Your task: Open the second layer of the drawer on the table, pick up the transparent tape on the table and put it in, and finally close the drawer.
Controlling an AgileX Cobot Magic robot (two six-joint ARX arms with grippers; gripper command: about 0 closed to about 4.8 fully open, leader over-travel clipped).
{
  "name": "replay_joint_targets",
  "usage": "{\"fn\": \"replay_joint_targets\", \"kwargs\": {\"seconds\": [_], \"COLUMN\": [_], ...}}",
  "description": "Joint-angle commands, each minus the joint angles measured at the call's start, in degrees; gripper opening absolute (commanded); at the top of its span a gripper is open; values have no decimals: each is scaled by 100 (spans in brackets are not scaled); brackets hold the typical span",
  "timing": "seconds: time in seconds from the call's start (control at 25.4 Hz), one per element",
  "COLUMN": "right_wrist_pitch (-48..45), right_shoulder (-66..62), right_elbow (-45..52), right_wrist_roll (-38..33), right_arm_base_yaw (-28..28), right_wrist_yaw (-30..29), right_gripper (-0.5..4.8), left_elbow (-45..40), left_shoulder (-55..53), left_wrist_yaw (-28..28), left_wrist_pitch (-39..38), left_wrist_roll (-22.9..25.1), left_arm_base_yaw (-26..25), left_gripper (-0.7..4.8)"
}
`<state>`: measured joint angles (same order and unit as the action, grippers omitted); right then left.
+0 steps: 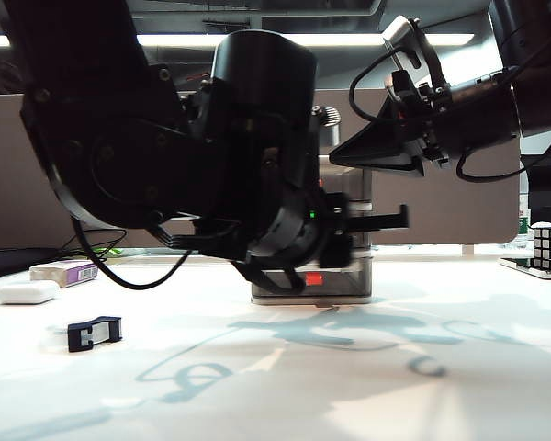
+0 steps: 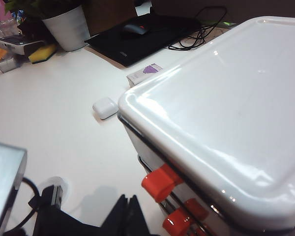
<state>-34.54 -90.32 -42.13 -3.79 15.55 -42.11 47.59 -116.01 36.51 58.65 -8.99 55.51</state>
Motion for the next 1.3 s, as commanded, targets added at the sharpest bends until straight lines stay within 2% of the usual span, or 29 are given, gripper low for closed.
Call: {"fn": "replay_joint_targets", "kwargs": {"seconds": [0.04,0.32,0.39,0.43,0.51,1.3], "right_wrist_pitch": [-57,-59,-55,-52,-42,-15], "right_shoulder": [22,20,22,22,22,20], "right_elbow": [-26,-26,-26,-26,-26,-24], "right_wrist_roll": [-26,-26,-26,-26,-28,-26], "right_arm_base_yaw": [7,9,7,7,9,9], "right_wrist_yaw": [-26,-26,-28,-28,-42,-146], "right_gripper": [-5,-5,-5,-5,-5,-5], "left_elbow": [-4,308,466,525,525,597], "left_shoulder": [20,-181,-190,-190,-190,-190], "left_wrist_yaw": [234,251,439,535,719,870], "left_wrist_pitch": [-11,-160,-509,-671,-684,-326], "left_wrist_roll": [-275,-317,-302,-304,-302,-304], "left_arm_base_yaw": [155,146,149,151,151,7], "left_gripper": [95,105,132,182,229,223]}}
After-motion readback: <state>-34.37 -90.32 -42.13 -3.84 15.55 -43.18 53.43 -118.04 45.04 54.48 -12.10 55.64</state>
